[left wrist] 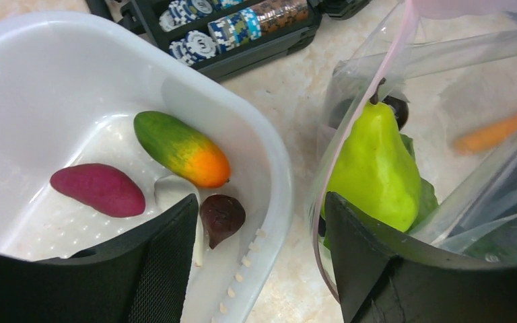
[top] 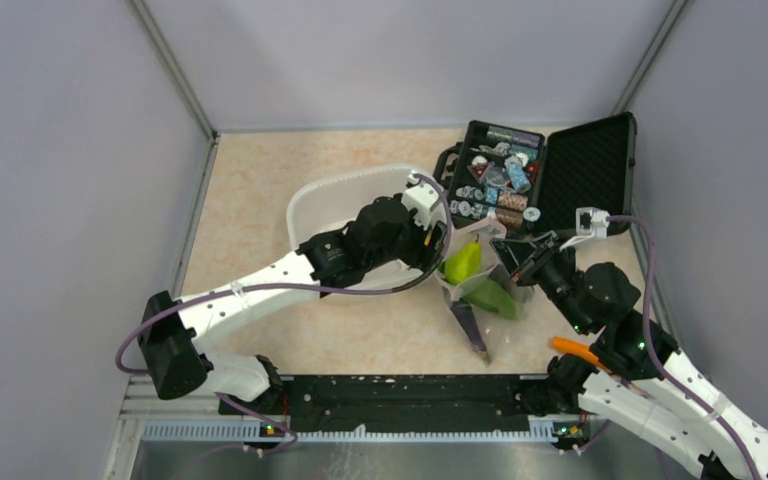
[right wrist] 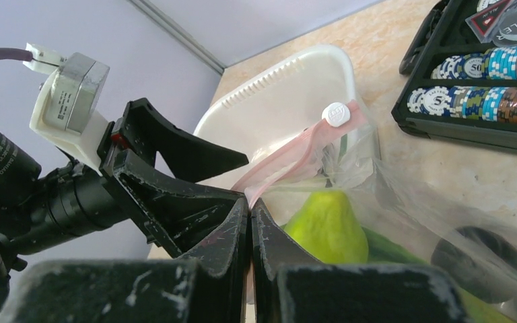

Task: Place the food in the zip-top bag and seal the zipper
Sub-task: Adjust the zipper food storage bag at the center of the board.

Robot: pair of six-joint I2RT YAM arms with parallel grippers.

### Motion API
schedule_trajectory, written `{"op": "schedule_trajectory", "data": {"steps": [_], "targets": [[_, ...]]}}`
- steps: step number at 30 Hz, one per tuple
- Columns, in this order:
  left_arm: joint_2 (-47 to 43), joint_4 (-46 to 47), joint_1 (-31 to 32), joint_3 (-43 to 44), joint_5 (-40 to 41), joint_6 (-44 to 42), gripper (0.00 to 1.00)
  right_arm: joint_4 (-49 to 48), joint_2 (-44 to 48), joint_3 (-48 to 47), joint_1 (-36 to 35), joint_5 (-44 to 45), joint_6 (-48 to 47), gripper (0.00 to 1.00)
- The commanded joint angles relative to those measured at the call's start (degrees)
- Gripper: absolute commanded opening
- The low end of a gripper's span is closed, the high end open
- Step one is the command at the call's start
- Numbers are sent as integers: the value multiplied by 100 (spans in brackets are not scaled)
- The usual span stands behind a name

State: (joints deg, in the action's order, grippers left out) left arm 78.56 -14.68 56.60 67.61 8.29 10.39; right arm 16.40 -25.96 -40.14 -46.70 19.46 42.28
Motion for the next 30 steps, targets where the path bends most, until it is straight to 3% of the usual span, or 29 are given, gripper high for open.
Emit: {"op": "schedule_trajectory", "data": {"steps": [1,4,9,14,22,30], "targets": [[-295,193,-108,12,-647,83,66,-85,-25,-137,-6,112,35,0],[-247,146,-165,70,-938,29,53,-92,-24,-126,-7,109,39,0],[-141,35,-184,147,-1122,-42,23,-68,-19,-141,-11,104,45,0],[-187,84,-184,163,-1173,-90,8,-74,1,-119,-7,121,52,0],[-166,353,-184,457,-938,-222,0,-438,211,-38,-7,-83,-123,0],[-173,660,-184,1125,-1690,-349,0,-620,854,88,-11,297,-232,0]]}}
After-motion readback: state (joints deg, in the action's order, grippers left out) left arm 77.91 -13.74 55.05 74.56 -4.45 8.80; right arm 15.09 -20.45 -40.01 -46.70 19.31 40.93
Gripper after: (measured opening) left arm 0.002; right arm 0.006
